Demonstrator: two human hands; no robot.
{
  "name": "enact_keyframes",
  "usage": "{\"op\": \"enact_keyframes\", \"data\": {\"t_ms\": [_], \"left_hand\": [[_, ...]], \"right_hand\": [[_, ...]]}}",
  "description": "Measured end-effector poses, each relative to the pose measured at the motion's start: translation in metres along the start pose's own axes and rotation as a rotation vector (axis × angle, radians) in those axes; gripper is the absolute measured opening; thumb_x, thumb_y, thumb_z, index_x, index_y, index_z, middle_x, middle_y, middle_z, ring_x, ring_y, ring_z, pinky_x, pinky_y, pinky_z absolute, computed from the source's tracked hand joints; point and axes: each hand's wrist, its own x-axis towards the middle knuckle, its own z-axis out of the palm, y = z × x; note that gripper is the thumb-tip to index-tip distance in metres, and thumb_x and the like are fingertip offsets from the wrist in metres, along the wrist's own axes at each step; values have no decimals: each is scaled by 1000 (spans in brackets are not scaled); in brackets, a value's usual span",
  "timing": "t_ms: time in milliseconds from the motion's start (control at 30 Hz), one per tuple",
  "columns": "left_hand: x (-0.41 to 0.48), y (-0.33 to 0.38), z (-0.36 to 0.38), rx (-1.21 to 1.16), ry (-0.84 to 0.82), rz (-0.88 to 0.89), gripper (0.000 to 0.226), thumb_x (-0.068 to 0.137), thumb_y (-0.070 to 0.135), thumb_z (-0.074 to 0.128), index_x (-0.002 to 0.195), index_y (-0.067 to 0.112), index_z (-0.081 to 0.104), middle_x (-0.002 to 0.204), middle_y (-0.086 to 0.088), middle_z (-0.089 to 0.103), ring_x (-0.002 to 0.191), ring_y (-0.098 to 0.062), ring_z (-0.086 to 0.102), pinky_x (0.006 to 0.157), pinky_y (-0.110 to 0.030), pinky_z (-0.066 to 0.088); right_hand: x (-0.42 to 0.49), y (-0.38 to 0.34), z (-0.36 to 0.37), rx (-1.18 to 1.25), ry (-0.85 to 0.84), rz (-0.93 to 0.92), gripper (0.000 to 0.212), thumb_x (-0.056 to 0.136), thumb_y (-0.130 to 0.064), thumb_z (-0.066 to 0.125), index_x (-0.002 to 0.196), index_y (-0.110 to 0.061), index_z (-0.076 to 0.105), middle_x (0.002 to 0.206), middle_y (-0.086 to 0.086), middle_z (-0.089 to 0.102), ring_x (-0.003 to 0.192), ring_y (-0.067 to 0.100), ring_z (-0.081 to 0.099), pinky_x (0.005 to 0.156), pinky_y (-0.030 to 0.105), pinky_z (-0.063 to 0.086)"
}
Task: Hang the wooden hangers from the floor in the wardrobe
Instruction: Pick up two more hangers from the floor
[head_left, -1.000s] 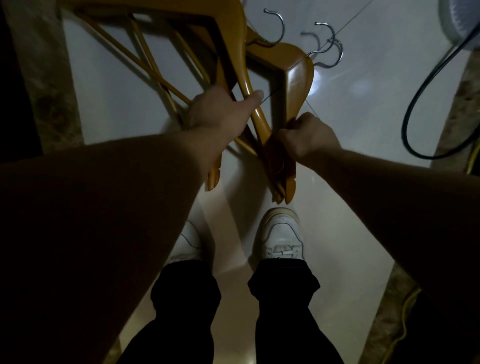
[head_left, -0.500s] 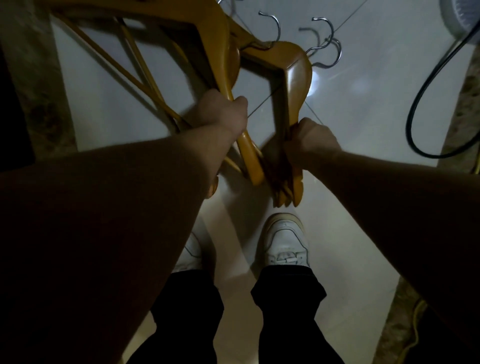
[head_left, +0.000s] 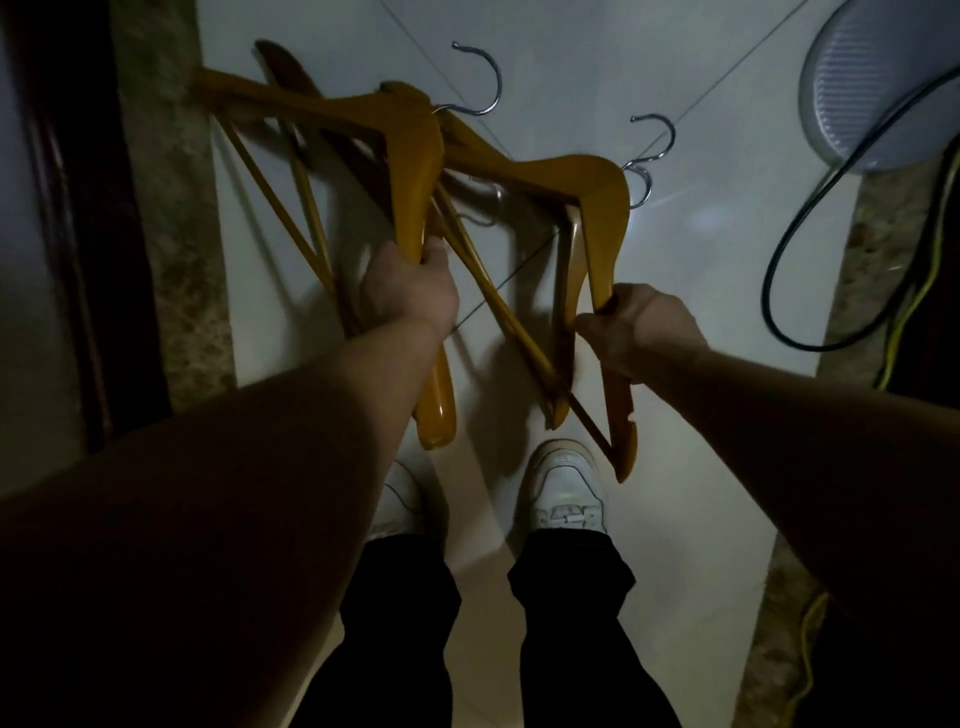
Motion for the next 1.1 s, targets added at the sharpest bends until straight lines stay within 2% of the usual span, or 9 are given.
{"op": "enact_keyframes", "data": {"t_ms": [133,267,367,567,667,767,833,967,1100], "left_hand": [[-22,17,-20,-38,0,2,25,99,48,48,85,28,45,89,-3,63,82,-24,68,80,-44,59],[-48,31,-43,-92,-11,-36,26,100,47,48,103,22,50,80,-2,60,64,-17,63,60,-29,55],[-70,42,-63,-109,-26,-55,32,100,49,47,105,18,54,74,-2,61,58,-14,61,63,-31,56],[-114,63,-102,-94,-99,-19,44,98,55,46,99,13,61,73,-3,62,63,-18,62,79,-42,61],[-138,72,-117,-39,-123,29,45,98,55,45,98,14,62,74,-4,63,63,-19,63,73,-39,60],[-159,81,-127,-19,-129,70,45,98,54,46,101,13,64,73,-4,62,60,-17,61,64,-34,57],[-172,85,-136,-31,-141,73,43,98,53,47,99,13,64,71,-3,60,58,-16,59,60,-31,55],[-194,93,-156,-67,-153,72,43,97,54,49,94,14,63,66,-3,58,56,-18,58,62,-34,55],[-210,98,-184,-97,-152,63,44,95,54,51,94,11,63,65,-4,57,55,-19,57,61,-36,54]], "right_hand": [[-33,-8,-22,117,27,-9,26,95,-36,60,74,-24,54,72,5,66,66,25,69,68,40,61],[-64,-16,-37,330,46,81,16,99,-28,57,87,-18,59,76,6,67,64,23,71,57,32,60],[-87,-21,-49,383,32,104,12,100,-27,57,93,-17,59,80,7,67,63,20,69,50,27,54],[-143,-29,-73,384,30,111,41,100,-54,48,82,-17,54,72,6,62,60,18,63,49,28,49],[-171,-31,-89,377,52,139,59,100,-62,33,83,-11,57,69,7,60,61,20,61,50,30,47],[-199,-31,-103,355,58,118,61,104,-55,28,99,-5,62,75,12,61,63,24,62,50,33,48],[-215,-30,-111,275,56,68,44,107,-44,29,112,-13,60,90,17,65,74,30,68,59,38,57],[-249,-38,-128,299,86,85,55,104,-56,28,89,-13,59,75,6,61,65,19,62,61,34,55],[-281,-47,-145,282,113,37,54,101,-61,26,82,-20,55,76,5,64,71,20,66,75,42,61]]}}
